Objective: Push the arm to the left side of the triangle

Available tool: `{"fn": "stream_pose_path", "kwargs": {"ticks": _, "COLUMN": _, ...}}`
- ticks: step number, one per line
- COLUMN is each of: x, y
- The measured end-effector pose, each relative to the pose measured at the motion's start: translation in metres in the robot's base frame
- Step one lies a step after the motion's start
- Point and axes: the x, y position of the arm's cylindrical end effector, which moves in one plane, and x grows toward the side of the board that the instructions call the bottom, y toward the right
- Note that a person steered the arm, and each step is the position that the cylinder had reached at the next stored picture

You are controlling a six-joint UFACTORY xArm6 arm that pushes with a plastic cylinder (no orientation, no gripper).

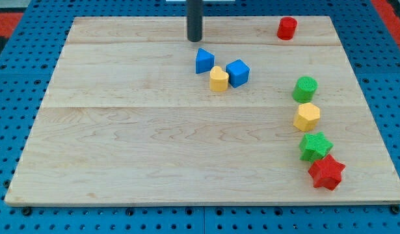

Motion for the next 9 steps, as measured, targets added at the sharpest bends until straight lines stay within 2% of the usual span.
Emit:
{"fn": "stream_pose_path", "kwargs": {"ticks": 1, "x": 0.0, "y": -0.052}}
{"fn": "stream_pose_path", "kwargs": {"ticks": 3, "x": 0.043, "y": -0.075}}
{"fn": "stream_pose_path", "kwargs": {"ticks": 4, "x": 0.043, "y": -0.088}}
{"fn": "stream_pose_path", "kwargs": {"ticks": 7, "x": 0.057, "y": -0.099}}
{"fn": "stream_pose_path", "kwargs": {"ticks": 8, "x": 0.059, "y": -0.09}}
{"fn": "stream_pose_path", "kwargs": {"ticks": 9, "x": 0.066, "y": -0.057}}
